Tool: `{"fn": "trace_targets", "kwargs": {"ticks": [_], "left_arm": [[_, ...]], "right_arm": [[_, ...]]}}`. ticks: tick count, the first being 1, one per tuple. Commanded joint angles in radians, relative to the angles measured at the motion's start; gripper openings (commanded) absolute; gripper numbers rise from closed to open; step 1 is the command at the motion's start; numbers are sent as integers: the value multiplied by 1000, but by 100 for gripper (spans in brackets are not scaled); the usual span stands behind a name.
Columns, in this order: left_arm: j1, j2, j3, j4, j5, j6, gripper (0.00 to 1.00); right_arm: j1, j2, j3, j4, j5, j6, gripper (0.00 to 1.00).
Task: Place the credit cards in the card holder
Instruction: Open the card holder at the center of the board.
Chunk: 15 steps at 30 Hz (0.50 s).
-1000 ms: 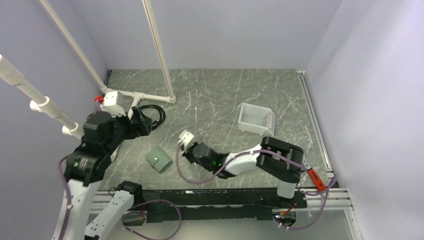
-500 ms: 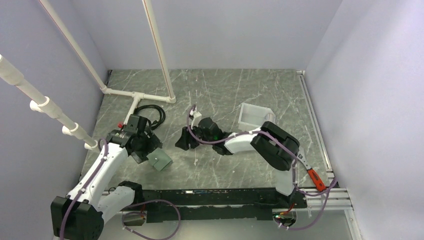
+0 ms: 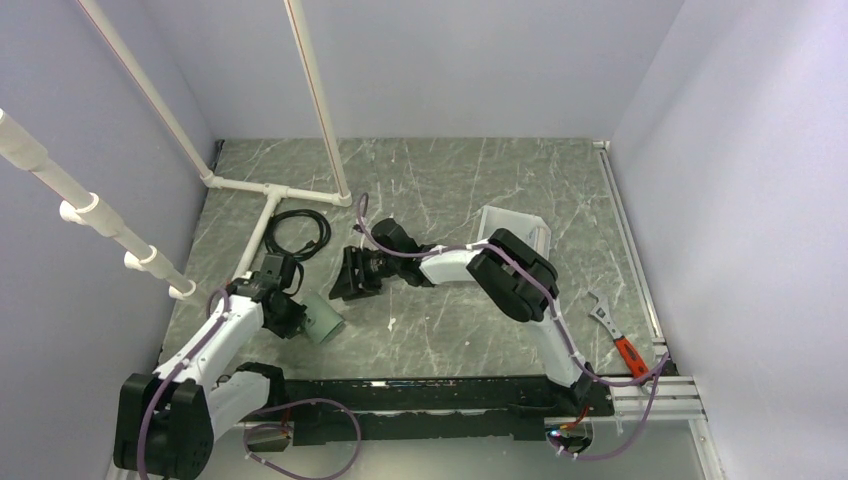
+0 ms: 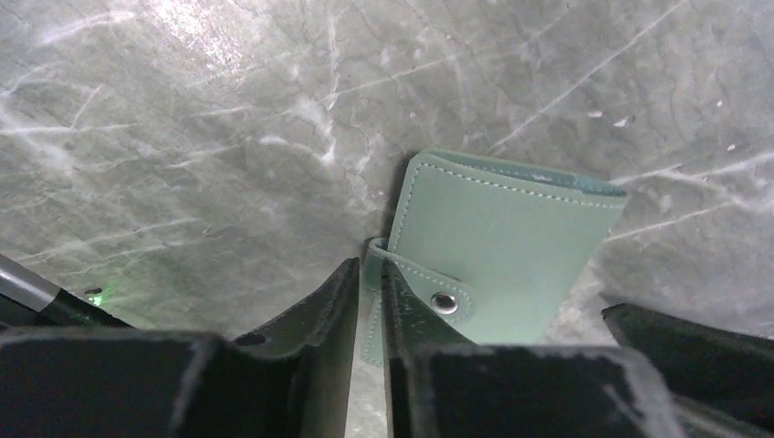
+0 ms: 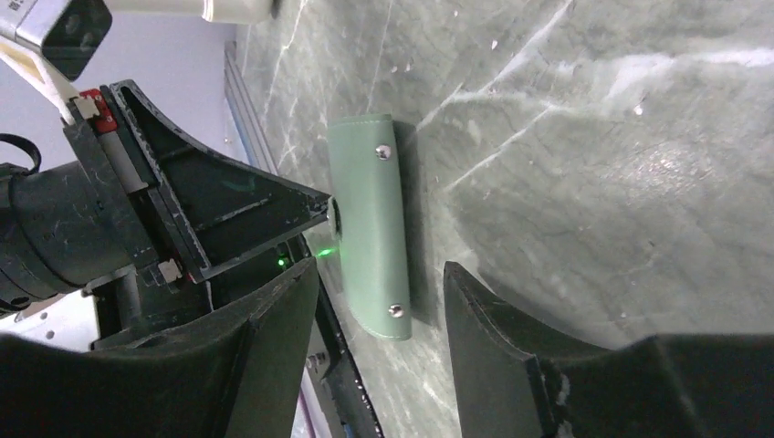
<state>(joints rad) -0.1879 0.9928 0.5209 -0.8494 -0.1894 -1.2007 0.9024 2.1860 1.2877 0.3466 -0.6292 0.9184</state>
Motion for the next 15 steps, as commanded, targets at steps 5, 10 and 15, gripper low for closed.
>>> {"fn": "trace_targets", "kwargs": {"ticks": [5, 10, 15], "left_arm": [[8, 41, -40, 77, -26, -53, 15], [8, 40, -51, 97, -3, -55, 14], [8, 42, -45, 119, 24, -30, 12]], "right_arm": [[50, 37, 52, -81, -26, 45, 54], [59, 72, 73, -9, -70, 88, 48], [59, 109, 81, 77, -106, 120, 31]]}}
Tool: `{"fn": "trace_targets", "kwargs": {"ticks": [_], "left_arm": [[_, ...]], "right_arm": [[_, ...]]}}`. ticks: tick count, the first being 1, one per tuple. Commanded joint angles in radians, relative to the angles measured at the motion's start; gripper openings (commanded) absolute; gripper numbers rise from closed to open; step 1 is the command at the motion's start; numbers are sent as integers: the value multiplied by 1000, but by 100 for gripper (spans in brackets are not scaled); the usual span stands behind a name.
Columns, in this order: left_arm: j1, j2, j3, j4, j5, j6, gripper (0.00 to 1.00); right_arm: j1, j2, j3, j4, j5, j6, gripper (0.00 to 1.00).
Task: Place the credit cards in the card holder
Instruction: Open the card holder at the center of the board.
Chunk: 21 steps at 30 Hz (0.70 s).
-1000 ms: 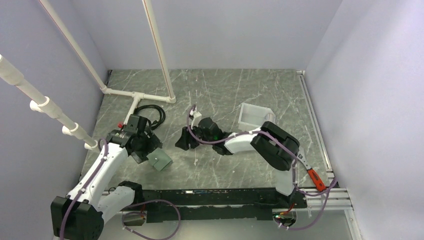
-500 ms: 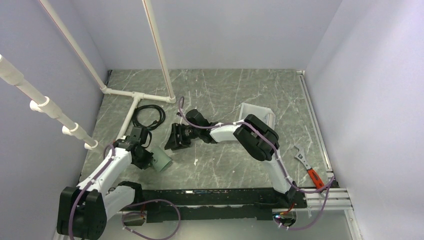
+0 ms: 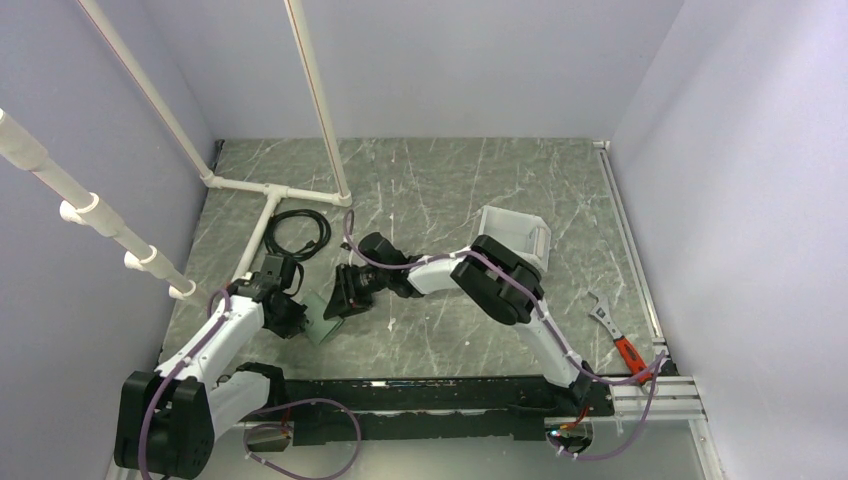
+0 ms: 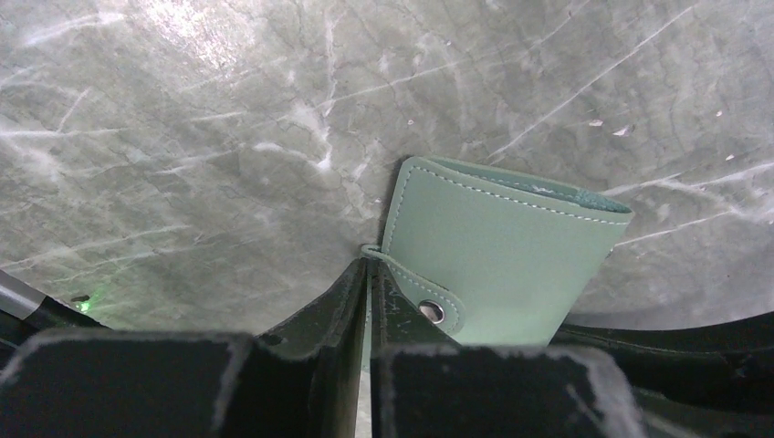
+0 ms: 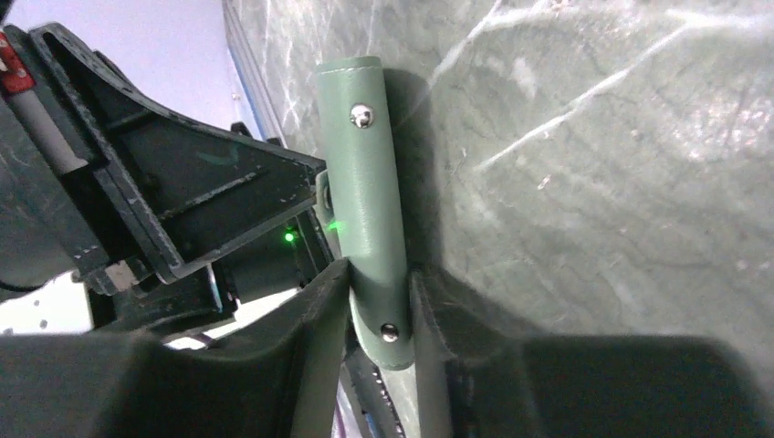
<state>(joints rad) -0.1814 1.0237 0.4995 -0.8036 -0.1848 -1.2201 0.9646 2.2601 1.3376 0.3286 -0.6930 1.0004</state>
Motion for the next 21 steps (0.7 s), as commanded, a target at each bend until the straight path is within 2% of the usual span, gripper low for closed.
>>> {"fn": "trace_targets", "kwargs": {"ticks": [1, 2, 3, 6, 7, 11, 17, 21], "left_arm": [[2, 8, -12, 70, 23, 1, 13], [2, 4, 1, 67, 31, 20, 15], [3, -3, 16, 65, 39, 56, 21], [3, -37, 49, 70, 90, 122, 55], [3, -49, 55, 70, 102, 129, 60], [4, -60, 68, 113, 166, 167, 60], [4, -20, 73, 235, 258, 251, 57], [5, 32, 74, 242, 245, 248, 48]], "right_arm": [[-4, 34, 15, 131, -49, 40, 14], [-8, 21, -9, 165, -40, 28, 4], [-11, 1, -34, 166, 2, -5, 0], [-15, -63, -79, 72, 120, -152, 0], [-15, -83, -91, 43, 151, -179, 0], [-9, -140, -116, -5, 241, -235, 0], [-7, -151, -109, -18, 246, -244, 0], [-7, -162, -120, -4, 245, -234, 0]]}}
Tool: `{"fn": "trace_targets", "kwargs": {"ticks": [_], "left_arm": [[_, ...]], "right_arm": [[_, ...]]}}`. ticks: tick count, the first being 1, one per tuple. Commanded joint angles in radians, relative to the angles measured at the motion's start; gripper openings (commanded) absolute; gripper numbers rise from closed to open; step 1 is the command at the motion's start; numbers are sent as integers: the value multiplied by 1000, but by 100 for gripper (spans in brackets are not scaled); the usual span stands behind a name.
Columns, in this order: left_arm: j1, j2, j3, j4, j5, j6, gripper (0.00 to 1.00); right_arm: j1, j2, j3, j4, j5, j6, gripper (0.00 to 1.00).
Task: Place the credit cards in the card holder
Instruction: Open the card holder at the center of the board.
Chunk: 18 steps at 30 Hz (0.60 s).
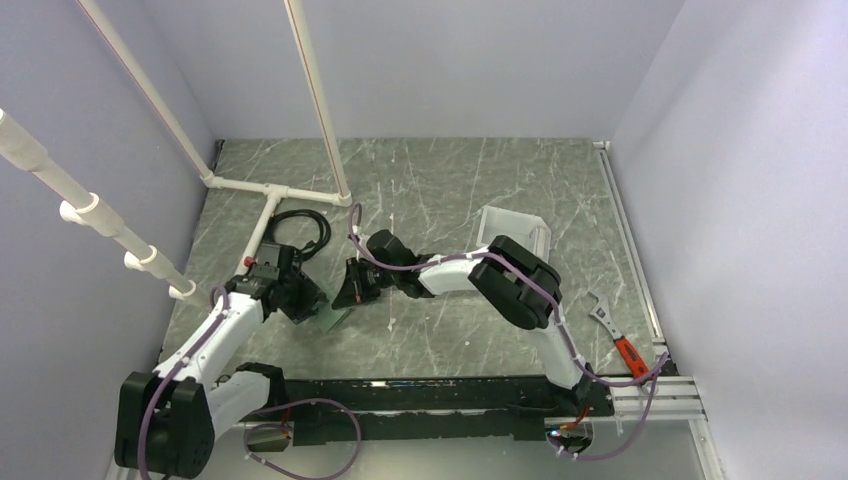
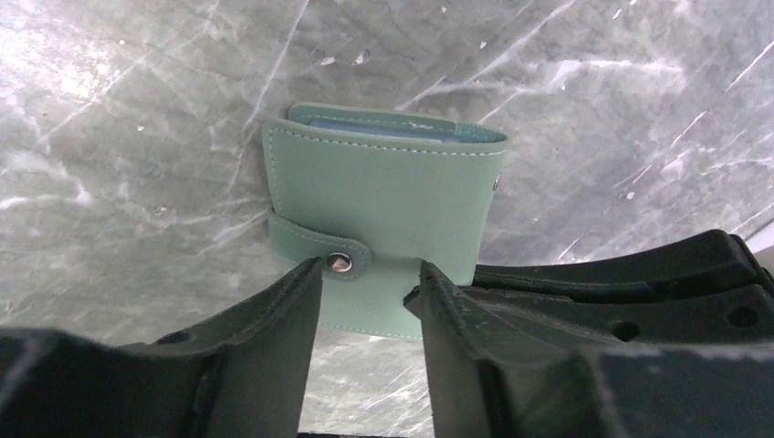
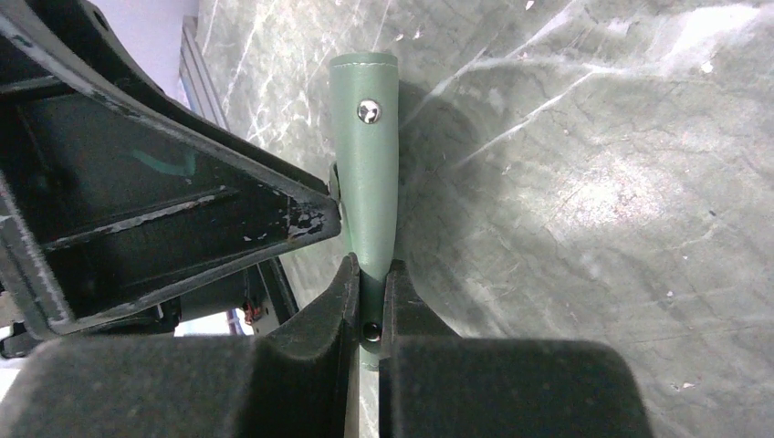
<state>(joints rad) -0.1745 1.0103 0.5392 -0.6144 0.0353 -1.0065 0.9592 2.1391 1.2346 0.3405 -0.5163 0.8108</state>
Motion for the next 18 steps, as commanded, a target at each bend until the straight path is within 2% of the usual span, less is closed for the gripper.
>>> {"fn": "trace_targets", "kwargs": {"ticks": [1, 8, 13, 18], "left_arm": [[-2, 69, 39, 41, 17, 31, 45], [-5, 186, 38, 1, -32, -5, 42], [-5, 186, 38, -11, -33, 1, 32], [-5, 168, 44, -46, -111, 18, 34]], "right_arm": [[-2, -44, -18, -17, 69, -44, 0], [-2, -68, -18, -22, 78, -45, 0], [-9, -100, -38, -20, 93, -42, 0], [-16, -121, -49, -22, 95, -43, 0]]}}
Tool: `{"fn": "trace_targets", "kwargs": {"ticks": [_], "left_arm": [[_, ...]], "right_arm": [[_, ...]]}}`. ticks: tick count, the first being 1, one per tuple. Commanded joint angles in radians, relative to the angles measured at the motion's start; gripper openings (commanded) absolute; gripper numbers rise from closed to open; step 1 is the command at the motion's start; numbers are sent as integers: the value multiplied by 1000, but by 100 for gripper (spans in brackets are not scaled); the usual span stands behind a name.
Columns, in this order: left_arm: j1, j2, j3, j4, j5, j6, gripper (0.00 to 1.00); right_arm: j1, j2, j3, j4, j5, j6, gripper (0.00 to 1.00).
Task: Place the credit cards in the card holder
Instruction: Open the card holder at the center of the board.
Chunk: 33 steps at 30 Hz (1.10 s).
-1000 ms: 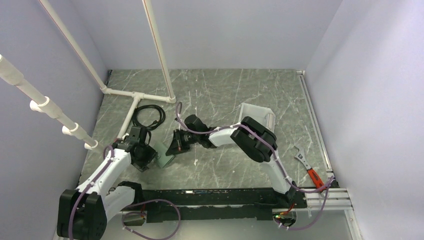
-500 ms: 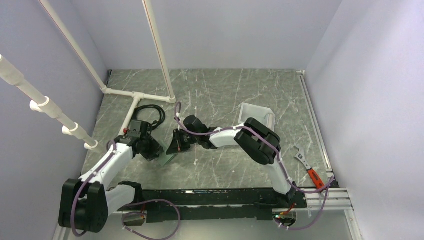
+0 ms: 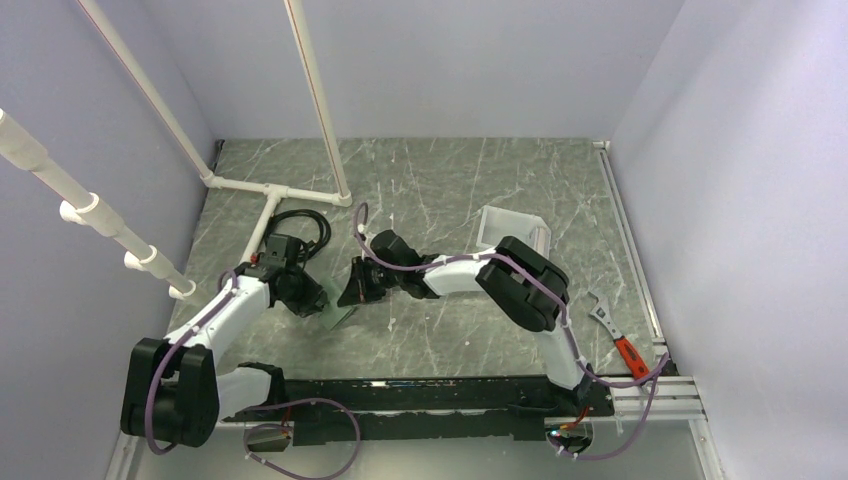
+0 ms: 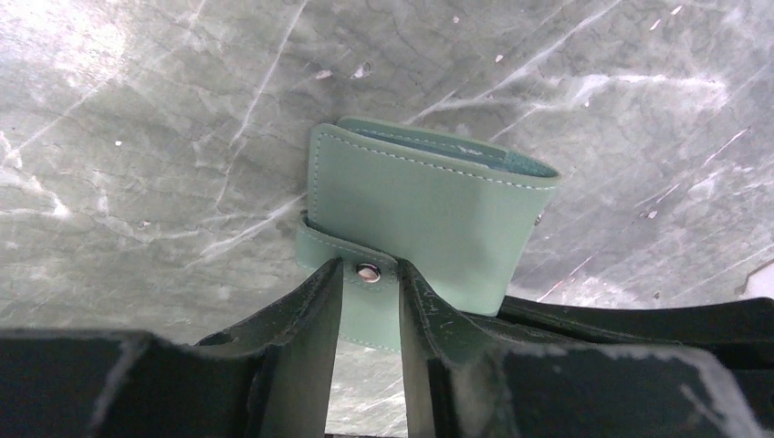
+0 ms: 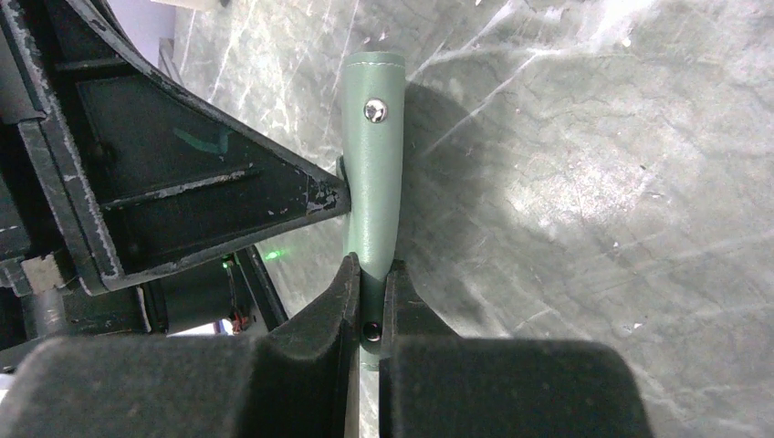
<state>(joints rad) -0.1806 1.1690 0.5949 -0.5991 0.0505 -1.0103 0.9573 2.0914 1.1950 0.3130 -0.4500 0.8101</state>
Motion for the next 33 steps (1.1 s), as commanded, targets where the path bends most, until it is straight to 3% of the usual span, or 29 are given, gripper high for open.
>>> {"fn": "trace_targets", "kwargs": {"ticks": [1, 8, 12, 14, 16, 19, 21, 25, 33], "left_arm": [[1, 12, -14, -54, -122, 22, 34], [2, 32, 23, -46, -119, 48, 0], [2, -99, 31, -8, -64, 130, 0], [3, -187, 7, 33, -21, 149, 0], [4, -261, -24, 98, 38, 165, 0], [4, -326, -46, 149, 124, 169, 0], [4, -338, -43, 164, 163, 176, 0], [4, -318, -9, 157, 205, 197, 0], [4, -325, 20, 146, 223, 203, 0]], "right_arm": [[-14, -74, -9, 8, 25, -40, 0], [-41, -79, -52, 81, -29, 28, 0], [-90, -38, -107, 203, -126, 133, 0], [-107, -5, -89, 155, -145, 115, 0], [-112, 4, -58, 42, -111, 35, 18], [-112, -40, -26, -133, 21, -107, 57], [-109, -77, -8, -245, 123, -217, 71], [-83, -181, -49, -268, 269, -396, 83], [81, -230, -13, -245, 381, -592, 85]]}}
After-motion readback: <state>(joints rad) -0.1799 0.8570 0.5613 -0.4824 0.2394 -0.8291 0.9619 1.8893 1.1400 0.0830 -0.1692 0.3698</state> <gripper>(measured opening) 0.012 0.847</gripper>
